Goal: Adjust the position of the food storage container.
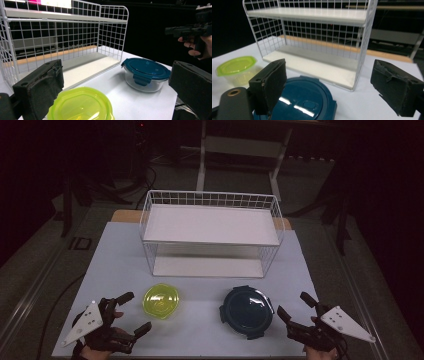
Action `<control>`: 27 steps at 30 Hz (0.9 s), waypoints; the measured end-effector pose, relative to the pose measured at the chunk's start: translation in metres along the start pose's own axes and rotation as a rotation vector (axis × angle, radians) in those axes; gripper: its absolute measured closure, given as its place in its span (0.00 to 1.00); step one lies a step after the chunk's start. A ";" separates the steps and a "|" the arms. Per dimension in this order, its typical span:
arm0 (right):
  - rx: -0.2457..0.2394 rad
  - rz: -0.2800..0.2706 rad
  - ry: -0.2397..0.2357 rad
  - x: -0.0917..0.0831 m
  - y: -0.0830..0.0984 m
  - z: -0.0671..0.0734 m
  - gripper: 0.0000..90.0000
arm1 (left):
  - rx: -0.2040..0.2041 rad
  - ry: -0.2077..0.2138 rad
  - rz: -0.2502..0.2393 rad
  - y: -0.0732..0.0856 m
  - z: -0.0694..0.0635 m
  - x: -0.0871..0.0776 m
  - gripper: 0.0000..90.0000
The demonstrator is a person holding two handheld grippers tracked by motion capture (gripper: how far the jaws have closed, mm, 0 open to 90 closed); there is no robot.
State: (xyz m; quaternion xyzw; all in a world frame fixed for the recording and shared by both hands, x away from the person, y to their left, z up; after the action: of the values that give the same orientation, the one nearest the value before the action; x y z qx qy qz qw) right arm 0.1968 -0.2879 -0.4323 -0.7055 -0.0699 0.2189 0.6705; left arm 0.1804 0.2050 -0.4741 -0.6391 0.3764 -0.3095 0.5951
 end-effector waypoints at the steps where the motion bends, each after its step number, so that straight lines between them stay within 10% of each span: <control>1: -0.004 0.000 -0.003 -0.002 -0.005 0.002 0.14 | 0.002 0.004 0.000 -0.001 -0.001 0.001 0.00; 10: -0.009 -0.042 -0.025 -0.010 -0.025 0.004 0.13 | 0.012 0.018 0.001 -0.003 -0.002 0.004 0.00; 27: -0.043 0.054 -0.085 0.013 -0.045 0.019 0.12 | -0.022 0.018 0.014 -0.003 0.001 0.005 0.00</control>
State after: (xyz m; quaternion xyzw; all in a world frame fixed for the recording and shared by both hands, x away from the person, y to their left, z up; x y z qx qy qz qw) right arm 0.2097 -0.2612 -0.3914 -0.7114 -0.0837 0.2650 0.6455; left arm 0.1844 0.2014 -0.4720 -0.6402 0.3896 -0.3070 0.5866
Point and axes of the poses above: each handheld gripper's, and its own axes: x roughly forward along the jaws, y roughly out of its underside, z roughly to its left, the point moved 2 cm from there along x, roughly forward along the jaws, and after that the axes turned 8 degrees about y, right-handed, at the moved point
